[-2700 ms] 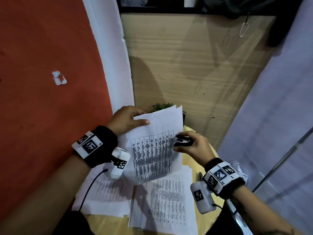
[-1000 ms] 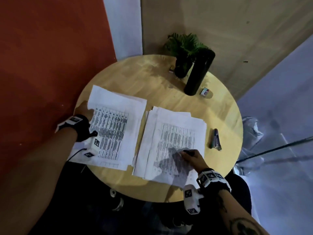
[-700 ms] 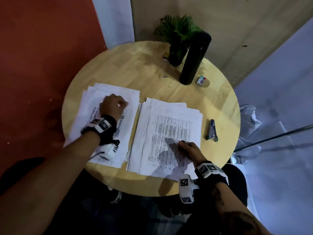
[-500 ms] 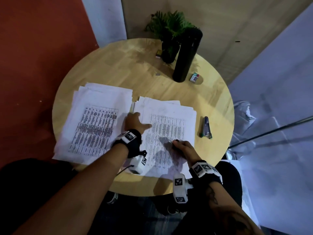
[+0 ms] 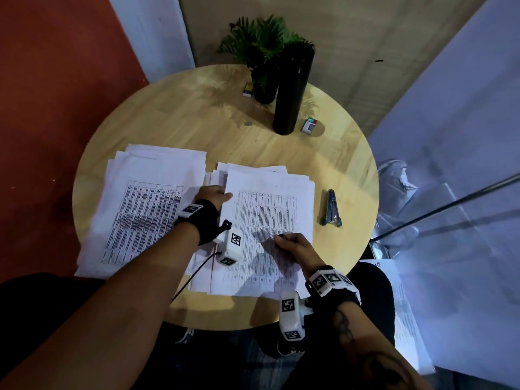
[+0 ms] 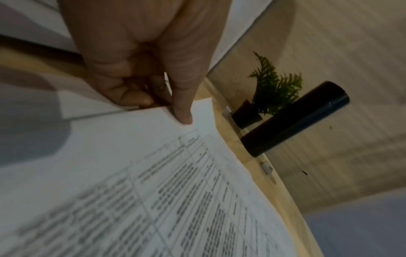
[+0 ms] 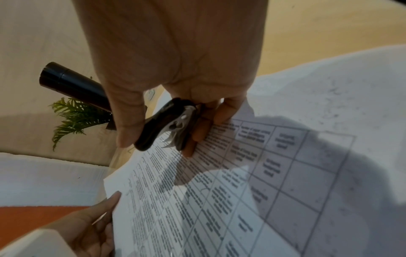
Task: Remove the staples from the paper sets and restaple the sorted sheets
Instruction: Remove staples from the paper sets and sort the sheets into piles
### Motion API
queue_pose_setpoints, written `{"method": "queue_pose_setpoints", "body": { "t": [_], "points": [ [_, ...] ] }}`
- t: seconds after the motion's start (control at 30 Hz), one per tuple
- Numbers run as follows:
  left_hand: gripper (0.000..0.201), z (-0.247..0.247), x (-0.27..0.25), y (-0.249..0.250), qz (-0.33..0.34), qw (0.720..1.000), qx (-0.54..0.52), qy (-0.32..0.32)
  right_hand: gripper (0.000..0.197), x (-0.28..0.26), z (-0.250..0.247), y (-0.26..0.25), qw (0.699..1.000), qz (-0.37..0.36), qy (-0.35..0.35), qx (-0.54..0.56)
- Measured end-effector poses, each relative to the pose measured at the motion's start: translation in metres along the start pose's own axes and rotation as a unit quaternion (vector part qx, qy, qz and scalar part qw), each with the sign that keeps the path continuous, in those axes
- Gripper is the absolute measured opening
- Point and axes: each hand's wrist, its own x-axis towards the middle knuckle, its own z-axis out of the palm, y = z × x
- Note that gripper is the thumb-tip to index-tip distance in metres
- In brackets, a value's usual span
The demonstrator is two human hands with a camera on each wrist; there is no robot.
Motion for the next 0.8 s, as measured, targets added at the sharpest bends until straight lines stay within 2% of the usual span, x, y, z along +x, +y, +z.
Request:
{"method": "queue_pose_setpoints", "body": {
  "t": [0.1,0.23,0.33,0.47,0.53,0.63,0.73,0.8],
  "points": [
    [0.010,-0.007,-0.005,0.003,0.027,0.998,-0.053,0.024,0.020,-0.003,-0.001,-0.004,1.000,-0.009,0.001,-0.004],
    [0.009,-0.015,-0.022,0.014,0.094,0.986,-0.132,0.039,0.017,-0.010,-0.013,-0.027,0.996,-0.073,0.041,0.018],
    [0.013,-0.023,-0.043,0.024,0.138,0.972,-0.189,0.021,0.028,-0.012,-0.025,-0.052,0.993,-0.112,0.039,0.020],
    [0.018,-0.035,-0.070,0.041,0.172,0.955,-0.243,-0.002,0.016,-0.021,-0.032,-0.090,0.987,-0.152,0.011,0.039],
    [0.023,-0.045,-0.080,0.048,0.177,0.946,-0.273,-0.011,0.025,-0.030,-0.036,-0.106,0.983,-0.159,-0.027,0.087],
    [0.022,-0.058,-0.093,0.056,0.192,0.938,-0.288,-0.031,0.060,-0.044,-0.044,-0.125,0.972,-0.180,-0.095,0.119],
    [0.028,-0.071,-0.107,0.064,0.237,0.938,-0.254,-0.015,0.067,-0.055,-0.045,-0.136,0.960,-0.216,-0.131,0.123],
    [0.025,-0.079,-0.116,0.067,0.267,0.934,-0.236,0.004,0.079,-0.066,-0.044,-0.142,0.953,-0.235,-0.141,0.128]
  ]
}}
